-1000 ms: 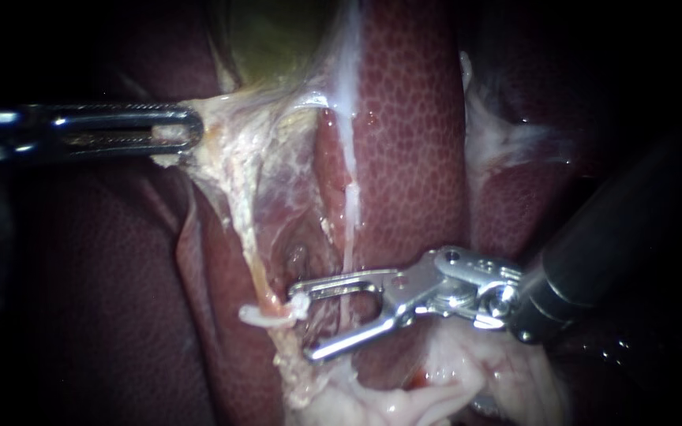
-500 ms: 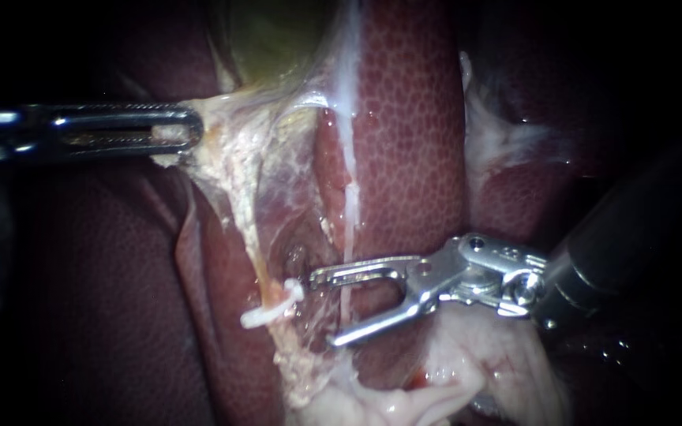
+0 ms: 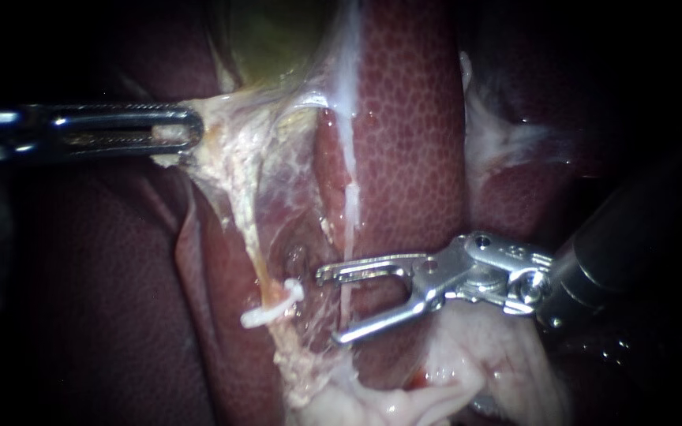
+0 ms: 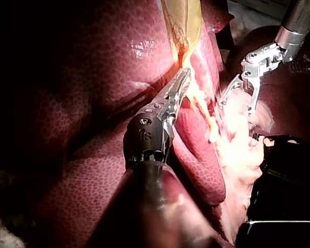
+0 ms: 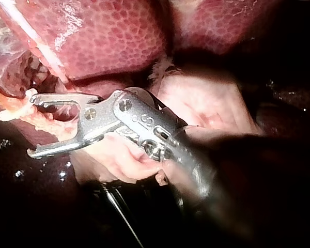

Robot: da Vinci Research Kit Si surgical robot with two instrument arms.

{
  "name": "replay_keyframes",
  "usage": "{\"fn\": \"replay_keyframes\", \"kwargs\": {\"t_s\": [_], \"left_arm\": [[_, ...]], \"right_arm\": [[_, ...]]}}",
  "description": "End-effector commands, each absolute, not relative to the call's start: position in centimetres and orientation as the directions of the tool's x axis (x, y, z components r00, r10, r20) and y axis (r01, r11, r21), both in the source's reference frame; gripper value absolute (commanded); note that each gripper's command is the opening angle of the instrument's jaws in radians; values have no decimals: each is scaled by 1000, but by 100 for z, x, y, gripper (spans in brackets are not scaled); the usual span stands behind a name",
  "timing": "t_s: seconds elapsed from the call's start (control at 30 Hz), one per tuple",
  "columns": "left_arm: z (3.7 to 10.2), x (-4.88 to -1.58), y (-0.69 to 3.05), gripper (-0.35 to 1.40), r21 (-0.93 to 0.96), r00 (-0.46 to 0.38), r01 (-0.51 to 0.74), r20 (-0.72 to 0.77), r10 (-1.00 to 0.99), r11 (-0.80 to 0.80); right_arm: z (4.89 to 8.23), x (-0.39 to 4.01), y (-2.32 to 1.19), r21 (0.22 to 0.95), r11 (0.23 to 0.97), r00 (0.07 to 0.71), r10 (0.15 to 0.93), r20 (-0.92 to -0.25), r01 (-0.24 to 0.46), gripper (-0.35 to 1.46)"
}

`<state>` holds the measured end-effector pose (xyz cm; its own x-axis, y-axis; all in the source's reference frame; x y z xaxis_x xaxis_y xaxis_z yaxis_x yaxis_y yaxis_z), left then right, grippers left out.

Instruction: Going back first clip left tube

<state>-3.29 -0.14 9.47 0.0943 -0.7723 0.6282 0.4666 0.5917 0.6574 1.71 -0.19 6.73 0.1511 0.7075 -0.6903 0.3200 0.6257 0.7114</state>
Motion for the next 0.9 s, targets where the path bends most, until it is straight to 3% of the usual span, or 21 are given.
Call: {"fn": "replay_keyframes", "kwargs": {"t_s": [0.03,0.53,0.9], "left_arm": [[947,-329,-14,-35,657,94,467,628,-772,592],[948,-332,-14,-35,656,94,468,629,-772,591],[948,-332,-14,-35,656,94,468,629,-772,592]], "right_arm": [[672,170,-19,711,625,151,708,-690,321,60],[623,112,34,668,694,177,646,-742,268,60],[599,91,51,575,774,199,539,-818,266,60]]}}
